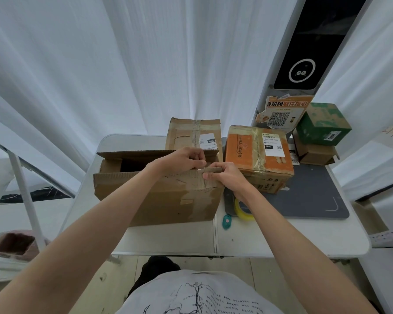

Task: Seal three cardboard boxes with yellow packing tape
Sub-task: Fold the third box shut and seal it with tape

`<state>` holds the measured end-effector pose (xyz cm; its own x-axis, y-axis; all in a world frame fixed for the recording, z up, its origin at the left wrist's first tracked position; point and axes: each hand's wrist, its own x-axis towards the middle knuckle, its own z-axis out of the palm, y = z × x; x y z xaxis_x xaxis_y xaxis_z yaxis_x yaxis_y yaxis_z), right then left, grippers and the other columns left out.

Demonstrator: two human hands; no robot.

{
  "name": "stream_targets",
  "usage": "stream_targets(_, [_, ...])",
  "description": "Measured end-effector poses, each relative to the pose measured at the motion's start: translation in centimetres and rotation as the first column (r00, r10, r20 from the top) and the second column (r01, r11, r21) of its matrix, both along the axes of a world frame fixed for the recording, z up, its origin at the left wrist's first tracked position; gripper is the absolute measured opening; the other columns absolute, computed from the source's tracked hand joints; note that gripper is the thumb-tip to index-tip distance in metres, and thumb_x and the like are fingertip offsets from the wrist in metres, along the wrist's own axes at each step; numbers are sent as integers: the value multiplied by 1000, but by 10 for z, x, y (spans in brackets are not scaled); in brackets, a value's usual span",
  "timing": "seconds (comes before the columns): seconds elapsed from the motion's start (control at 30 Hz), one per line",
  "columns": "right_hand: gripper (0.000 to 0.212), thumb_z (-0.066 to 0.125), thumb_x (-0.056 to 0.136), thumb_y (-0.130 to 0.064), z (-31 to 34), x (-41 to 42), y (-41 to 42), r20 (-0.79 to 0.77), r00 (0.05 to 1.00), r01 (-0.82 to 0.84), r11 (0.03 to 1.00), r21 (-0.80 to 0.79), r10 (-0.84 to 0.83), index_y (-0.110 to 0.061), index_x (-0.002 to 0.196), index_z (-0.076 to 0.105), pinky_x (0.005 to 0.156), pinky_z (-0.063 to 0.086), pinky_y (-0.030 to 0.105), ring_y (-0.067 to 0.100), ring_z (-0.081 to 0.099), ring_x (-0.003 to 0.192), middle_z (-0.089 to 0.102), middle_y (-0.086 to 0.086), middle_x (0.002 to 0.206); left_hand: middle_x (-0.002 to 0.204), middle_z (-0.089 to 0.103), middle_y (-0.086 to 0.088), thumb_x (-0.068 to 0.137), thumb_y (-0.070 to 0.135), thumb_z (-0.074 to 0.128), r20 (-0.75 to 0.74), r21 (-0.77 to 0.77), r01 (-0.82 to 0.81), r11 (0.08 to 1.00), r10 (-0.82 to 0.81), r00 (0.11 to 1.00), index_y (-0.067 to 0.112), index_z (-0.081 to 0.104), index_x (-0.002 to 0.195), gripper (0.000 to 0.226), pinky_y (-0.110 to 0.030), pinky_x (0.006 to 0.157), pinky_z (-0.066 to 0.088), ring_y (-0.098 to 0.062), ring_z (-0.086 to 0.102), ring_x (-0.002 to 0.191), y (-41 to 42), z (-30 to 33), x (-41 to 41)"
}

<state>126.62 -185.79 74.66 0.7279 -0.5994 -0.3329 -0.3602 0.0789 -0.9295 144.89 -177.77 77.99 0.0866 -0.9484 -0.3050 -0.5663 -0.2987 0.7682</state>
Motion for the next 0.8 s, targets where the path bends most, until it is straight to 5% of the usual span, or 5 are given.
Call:
stream_targets(0.1, [10, 81, 85, -19, -5, 0, 1, 22, 1000, 0, 1000, -29, 1, -17, 94, 76, 77, 59, 25, 17, 70, 93, 76, 5, 97, 94, 67, -4, 103, 29, 56, -64, 94, -22, 995, 28, 998, 17, 63, 96, 16, -25, 74, 52, -13, 64, 84, -5, 0, 0])
stream_targets(0.23, [9, 81, 85, -21, -12, 1, 2, 13, 1000, 4, 997, -83, -3, -21, 93, 77, 89, 60, 40, 20, 72, 98, 77, 2, 96, 89, 68, -3, 101, 26, 56, -82, 231, -86, 969, 108, 991, 17, 64, 91, 16, -22, 67, 48, -14, 66, 79, -12, 1, -4])
stream_targets(0.5, [12, 86, 80, -23, -22, 0, 6, 52, 995, 89, 983, -163, -81, -20, 87, 77, 85, 59, 48, 28, 71, 95, 76, 7, 92, 75, 71, -6, 95, 26, 52, -58, 477, -146, 866, 196, 979, 11, 67, 96, 21, -23, 55, 50, -16, 65, 62, -18, 14, -12])
stream_targets(0.67, [23, 86, 80, -23, -25, 1, 9, 87, 991, 120, 965, -235, -102, -16, 97, 72, 74, 57, 24, 20, 68, 95, 72, 0, 95, 89, 75, -9, 98, 27, 55, -105, 525, -158, 836, 247, 963, 10, 63, 116, 26, -29, 62, 55, -22, 71, 77, -21, 9, -6])
stream_targets(0.8, [51, 86, 80, -23, -23, -1, 12, 146, 980, 166, 954, -250, -133, -21, 122, 57, 73, 46, 9, 2, 55, 102, 59, -3, 115, 87, 74, -9, 97, 22, 60, -193, 529, -169, 832, 312, 930, 11, 60, 116, 22, -34, 70, 56, -24, 70, 79, -19, 7, -2])
